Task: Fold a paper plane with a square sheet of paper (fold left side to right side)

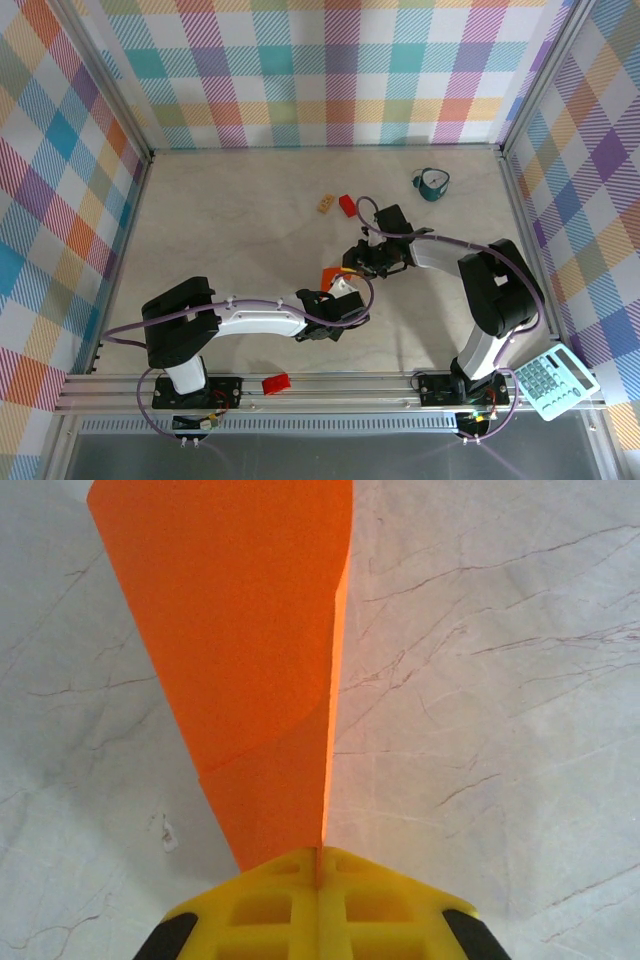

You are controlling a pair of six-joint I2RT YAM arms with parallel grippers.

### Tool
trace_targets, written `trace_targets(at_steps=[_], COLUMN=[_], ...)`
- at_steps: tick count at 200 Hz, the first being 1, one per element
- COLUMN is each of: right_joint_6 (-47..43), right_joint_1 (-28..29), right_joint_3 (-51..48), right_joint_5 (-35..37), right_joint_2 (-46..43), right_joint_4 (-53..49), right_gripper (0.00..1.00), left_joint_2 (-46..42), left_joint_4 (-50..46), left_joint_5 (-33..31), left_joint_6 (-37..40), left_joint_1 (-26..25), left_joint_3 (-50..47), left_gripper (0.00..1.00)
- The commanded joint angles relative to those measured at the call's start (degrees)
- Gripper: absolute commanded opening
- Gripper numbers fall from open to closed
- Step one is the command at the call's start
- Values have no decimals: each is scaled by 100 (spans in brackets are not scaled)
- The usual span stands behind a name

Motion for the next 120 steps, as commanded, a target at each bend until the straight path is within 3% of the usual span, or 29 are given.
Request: trace_targets(at_steps=[1,60,120], right_joint_6=[-124,-561,-824], right_joint_1=[-258,-1160,-1266], right_joint_3=[-6,-614,-901], right_joint_5=[297,791,692], right_joint_2=[-359,-1456,-1731], right_joint_4=[-365,-799,-752], right_gripper=[36,51,55], left_joint_2=[-13,-382,-659], left_joint_4=[150,889,1668], left_joint_5=[226,1085,2079], left_joint_6=[-111,-311,-455], left_joint_1=[73,511,975], left_joint_3=[-107,-620,-988], left_gripper=[0,0,0])
